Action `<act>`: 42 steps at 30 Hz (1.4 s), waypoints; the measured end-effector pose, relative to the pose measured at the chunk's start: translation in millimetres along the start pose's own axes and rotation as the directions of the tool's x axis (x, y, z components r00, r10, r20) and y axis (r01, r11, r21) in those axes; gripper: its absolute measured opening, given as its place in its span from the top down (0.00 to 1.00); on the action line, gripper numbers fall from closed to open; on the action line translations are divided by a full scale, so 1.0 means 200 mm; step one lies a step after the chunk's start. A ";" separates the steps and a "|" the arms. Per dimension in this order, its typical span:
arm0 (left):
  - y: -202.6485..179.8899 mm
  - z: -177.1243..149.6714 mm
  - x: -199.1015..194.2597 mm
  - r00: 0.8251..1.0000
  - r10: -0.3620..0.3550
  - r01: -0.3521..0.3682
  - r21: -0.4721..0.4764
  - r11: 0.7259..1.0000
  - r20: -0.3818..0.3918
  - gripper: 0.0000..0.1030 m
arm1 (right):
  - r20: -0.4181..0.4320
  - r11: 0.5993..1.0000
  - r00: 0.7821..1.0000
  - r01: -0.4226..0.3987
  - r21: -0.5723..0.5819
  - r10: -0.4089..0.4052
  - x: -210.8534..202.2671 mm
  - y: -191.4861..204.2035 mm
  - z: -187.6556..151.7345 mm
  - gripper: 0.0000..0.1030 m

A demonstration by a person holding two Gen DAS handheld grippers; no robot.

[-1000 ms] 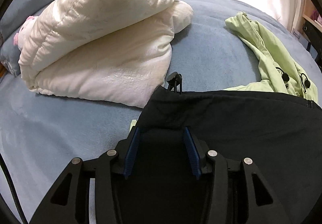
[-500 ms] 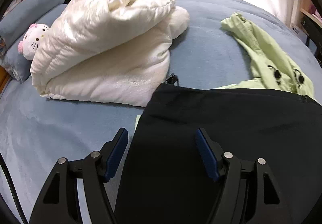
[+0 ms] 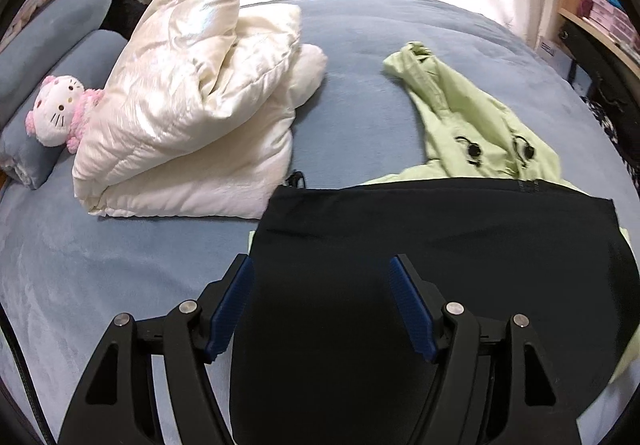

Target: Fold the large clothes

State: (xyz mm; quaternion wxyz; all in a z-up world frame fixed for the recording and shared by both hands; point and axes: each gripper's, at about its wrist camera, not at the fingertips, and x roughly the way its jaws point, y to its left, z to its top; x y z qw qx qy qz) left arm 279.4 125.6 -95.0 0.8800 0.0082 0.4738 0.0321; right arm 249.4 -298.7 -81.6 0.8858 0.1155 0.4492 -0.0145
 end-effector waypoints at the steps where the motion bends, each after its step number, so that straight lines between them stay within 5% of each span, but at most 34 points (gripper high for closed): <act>1: -0.01 0.00 -0.02 1.000 -0.007 0.007 0.007 1.000 -0.006 0.33 | -0.004 1.000 1.000 -0.009 -0.011 0.009 -0.01 0.03 0.01 0.64; 11: -0.15 0.09 -0.17 0.997 -0.065 0.069 0.105 0.992 -0.039 0.32 | -0.078 0.989 0.994 -0.085 -0.118 0.076 -0.07 0.31 0.09 0.64; 20: -0.30 0.42 -0.15 0.993 -0.112 0.116 0.161 0.980 -0.034 0.23 | -0.083 0.976 0.988 -0.139 -0.170 0.127 -0.02 0.52 0.37 0.59; 22: -0.34 0.51 -0.09 0.990 -0.132 0.137 0.157 0.978 -0.039 0.23 | -0.076 0.977 0.988 -0.144 -0.158 0.134 0.04 0.55 0.46 0.48; 30: -0.42 0.81 0.37 0.983 -0.173 0.178 0.101 0.979 -0.058 0.24 | -0.115 0.982 0.984 -0.146 -0.119 0.132 0.54 0.60 0.74 0.48; 38: -0.42 0.85 0.85 0.973 -0.153 0.166 0.066 0.984 -0.172 0.36 | -0.198 0.990 0.972 -0.137 -0.031 0.128 1.05 0.52 0.85 0.48; 42: -0.40 0.86 0.96 0.957 -0.212 0.221 0.025 0.975 -0.197 0.36 | -0.232 0.992 0.967 -0.122 -0.037 0.110 1.23 0.53 0.84 0.48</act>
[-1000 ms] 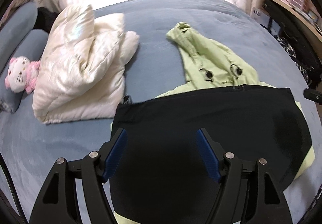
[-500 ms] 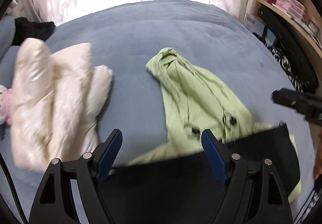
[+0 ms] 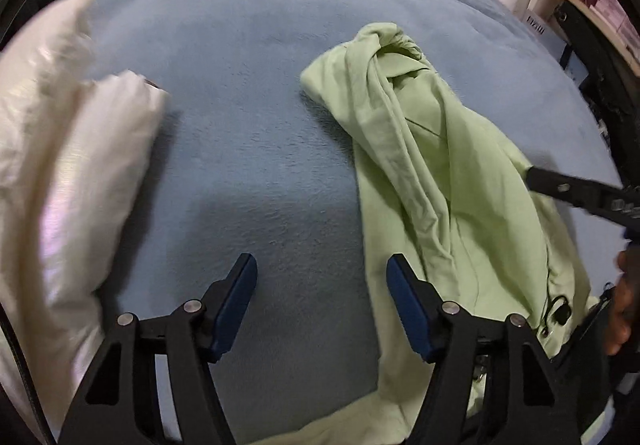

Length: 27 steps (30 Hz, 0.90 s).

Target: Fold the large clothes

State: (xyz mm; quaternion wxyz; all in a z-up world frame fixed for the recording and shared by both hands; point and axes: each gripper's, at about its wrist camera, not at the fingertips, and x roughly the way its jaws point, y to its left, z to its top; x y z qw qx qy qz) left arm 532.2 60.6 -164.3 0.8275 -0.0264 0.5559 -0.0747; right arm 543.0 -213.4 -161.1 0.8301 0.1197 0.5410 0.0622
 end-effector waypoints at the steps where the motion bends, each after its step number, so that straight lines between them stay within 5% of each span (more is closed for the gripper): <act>1: 0.00 0.01 0.01 1.000 -0.018 0.018 -0.010 1.000 0.001 0.36 | -0.003 1.000 1.000 0.005 0.001 -0.005 0.04 0.00 0.01 0.48; 7: -0.09 0.07 0.10 1.000 -0.023 0.023 0.027 0.999 0.015 0.38 | 0.032 1.000 0.999 0.025 0.005 -0.025 0.13 0.02 0.07 0.48; 8: -0.12 0.08 0.11 1.000 -0.022 0.021 0.044 0.999 0.022 0.56 | 0.046 1.000 0.999 0.016 0.007 -0.016 0.14 0.02 0.07 0.48; 9: -0.15 0.09 0.13 0.999 -0.034 0.033 0.062 0.998 0.021 0.84 | 0.051 1.000 0.999 0.014 0.008 -0.014 0.14 0.02 0.08 0.49; 11: -0.20 0.10 0.13 0.999 -0.030 0.028 0.063 0.998 0.033 0.95 | 0.049 1.000 0.999 0.014 -0.007 -0.013 0.15 0.02 0.08 0.79; 12: -0.21 0.09 0.11 0.999 -0.015 0.013 0.063 0.998 0.046 0.97 | 0.044 1.000 0.999 0.003 -0.012 -0.003 0.14 0.03 0.08 0.97; 18: -0.20 0.04 -0.14 0.985 0.025 -0.032 0.041 0.999 0.169 0.98 | 0.220 0.999 0.975 -0.001 -0.052 0.012 -0.20 -0.01 0.01 0.97; 27: -0.17 -0.27 -0.73 0.932 -0.055 0.034 0.063 0.997 0.359 0.99 | 0.433 0.973 0.872 -0.183 -0.143 0.227 -0.92 -0.10 -0.40 0.97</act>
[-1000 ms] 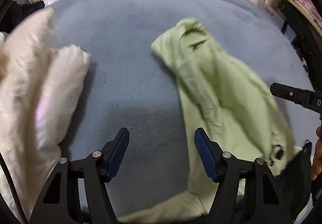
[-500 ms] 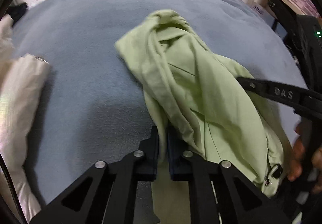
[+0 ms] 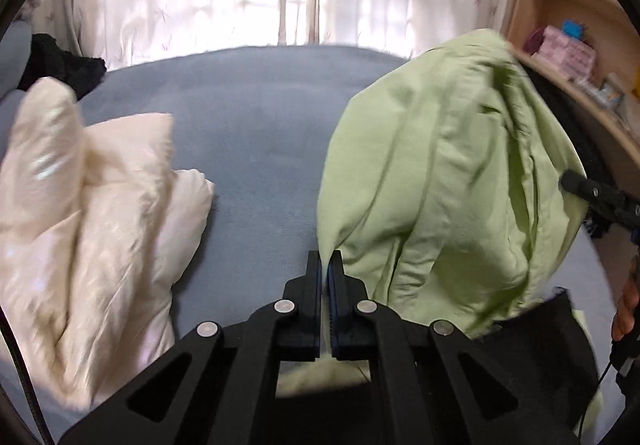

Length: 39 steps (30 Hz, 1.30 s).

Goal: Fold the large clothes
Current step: 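Fold the green hood over the black folded body with the right tool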

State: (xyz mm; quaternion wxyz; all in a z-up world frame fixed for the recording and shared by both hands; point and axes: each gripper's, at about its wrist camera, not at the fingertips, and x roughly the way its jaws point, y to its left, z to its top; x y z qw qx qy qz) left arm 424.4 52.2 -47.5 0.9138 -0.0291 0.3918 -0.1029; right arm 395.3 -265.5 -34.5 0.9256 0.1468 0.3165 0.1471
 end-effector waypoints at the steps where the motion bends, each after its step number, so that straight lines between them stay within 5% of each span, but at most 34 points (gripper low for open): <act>1: 0.00 -0.05 -0.07 1.000 -0.021 0.021 -0.001 1.000 0.019 0.99 | 0.013 1.000 1.000 -0.027 -0.008 0.027 -0.10 0.02 -0.04 0.97; 6: 0.05 -0.33 -0.28 0.998 -0.051 0.051 0.019 0.999 -0.023 0.99 | -0.018 0.996 0.999 -0.030 -0.086 0.028 -0.34 0.10 -0.30 0.92; 10: 0.07 -0.59 -0.38 0.990 -0.036 0.042 0.046 0.998 -0.135 0.98 | -0.163 0.993 0.985 0.036 -0.112 -0.054 -0.41 0.07 -0.58 0.76; 14: 0.11 -0.79 -0.52 0.977 -0.018 0.030 0.053 0.998 -0.212 0.98 | -0.282 0.986 0.949 0.107 -0.129 -0.140 -0.48 0.05 -0.81 0.76; 19: 0.09 -0.93 -0.73 0.966 -0.035 0.049 0.050 0.998 -0.257 0.95 | -0.309 0.987 0.940 0.121 -0.102 -0.147 -0.63 0.08 -0.93 0.76; 25: 0.00 -1.01 -0.90 0.954 -0.122 0.130 0.009 0.992 -0.273 0.69 | -0.315 0.996 0.946 0.061 -0.063 -0.077 -0.79 0.19 -1.01 0.61; 28: -0.05 -1.02 -0.90 0.941 -0.183 0.180 -0.035 0.983 -0.285 0.56 | -0.321 0.998 0.945 0.043 -0.054 -0.058 -0.80 0.24 -1.05 0.61; 35: -0.11 -1.07 -0.63 0.891 -0.331 0.270 -0.223 0.937 -0.310 0.54 | -0.357 0.994 0.934 0.008 0.109 0.032 -0.61 0.18 -1.18 0.61; 39: -0.11 -1.10 -0.46 0.886 -0.350 0.258 -0.304 0.917 -0.305 0.54 | -0.342 0.972 0.934 -0.019 0.233 0.100 -0.49 0.11 -1.22 0.61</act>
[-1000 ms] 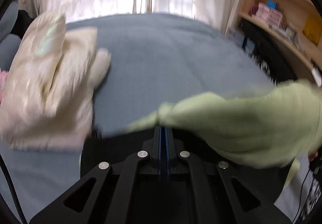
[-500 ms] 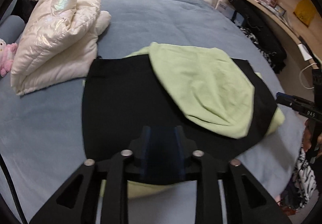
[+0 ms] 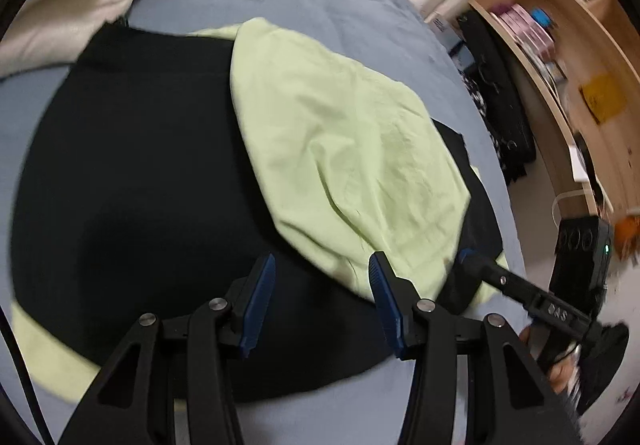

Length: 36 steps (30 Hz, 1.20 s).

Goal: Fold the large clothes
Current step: 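Press the green hood flat onto the black body with both tools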

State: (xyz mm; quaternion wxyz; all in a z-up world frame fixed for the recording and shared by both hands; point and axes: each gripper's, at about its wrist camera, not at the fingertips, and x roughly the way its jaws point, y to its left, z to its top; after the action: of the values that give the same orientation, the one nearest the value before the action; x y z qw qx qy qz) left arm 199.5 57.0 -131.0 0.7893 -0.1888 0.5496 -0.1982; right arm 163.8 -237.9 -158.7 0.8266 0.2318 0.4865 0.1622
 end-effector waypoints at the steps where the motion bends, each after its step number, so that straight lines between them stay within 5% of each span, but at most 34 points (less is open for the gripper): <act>1: 0.01 0.01 0.03 1.000 0.001 -0.001 -0.012 1.000 0.011 0.54 | 0.004 1.000 1.000 -0.012 0.017 0.012 0.02 -0.01 0.01 0.61; 3: 0.02 0.02 0.08 0.999 -0.012 0.013 -0.042 0.999 0.035 0.63 | 0.026 0.999 0.999 -0.029 0.041 0.028 0.07 -0.03 0.01 0.61; 5: 0.03 0.02 0.10 0.997 -0.024 0.028 -0.052 0.998 0.069 0.96 | 0.044 0.999 0.999 -0.026 0.046 0.024 0.11 -0.03 0.02 0.62; 7: 0.01 0.00 0.08 0.993 -0.010 0.017 -0.051 0.999 0.121 0.97 | 0.063 0.999 0.998 -0.031 0.026 0.029 0.11 -0.03 0.01 0.92; 12: 0.01 -0.09 -0.01 0.968 -0.015 0.034 -0.072 0.997 0.249 0.97 | 0.169 0.980 0.974 -0.168 0.103 0.149 -0.01 -0.08 -0.05 0.93; 16: 0.10 -0.17 0.13 0.983 0.049 -0.028 -0.114 0.993 0.178 0.97 | 0.086 0.991 0.996 -0.040 0.130 0.028 0.13 -0.17 -0.15 0.94; 20: 0.09 -0.18 0.13 0.982 0.055 -0.035 -0.111 0.993 0.183 0.92 | 0.082 0.992 0.997 -0.005 0.123 -0.006 0.11 -0.16 -0.15 0.96; 24: 0.02 -0.17 0.02 0.968 0.163 -0.149 -0.084 0.985 0.189 0.72 | 0.133 0.993 0.984 0.116 0.035 -0.120 -0.02 -0.04 -0.13 0.92; 29: -0.14 -0.12 -0.13 0.932 0.187 -0.187 -0.029 0.982 0.310 0.72 | 0.219 0.995 0.974 0.078 -0.061 -0.063 -0.11 0.14 -0.06 0.90; 36: -0.24 0.09 0.06 0.954 0.139 -0.141 -0.012 0.990 0.265 0.72 | 0.196 0.992 0.981 0.025 -0.121 -0.001 0.15 0.35 0.11 0.90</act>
State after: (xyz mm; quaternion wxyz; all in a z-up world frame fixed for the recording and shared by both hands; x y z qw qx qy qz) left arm 214.6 10.6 -109.4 0.8684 -0.1715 0.4504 -0.1167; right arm 193.6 -169.6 -133.9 0.8841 0.1921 0.3936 0.1629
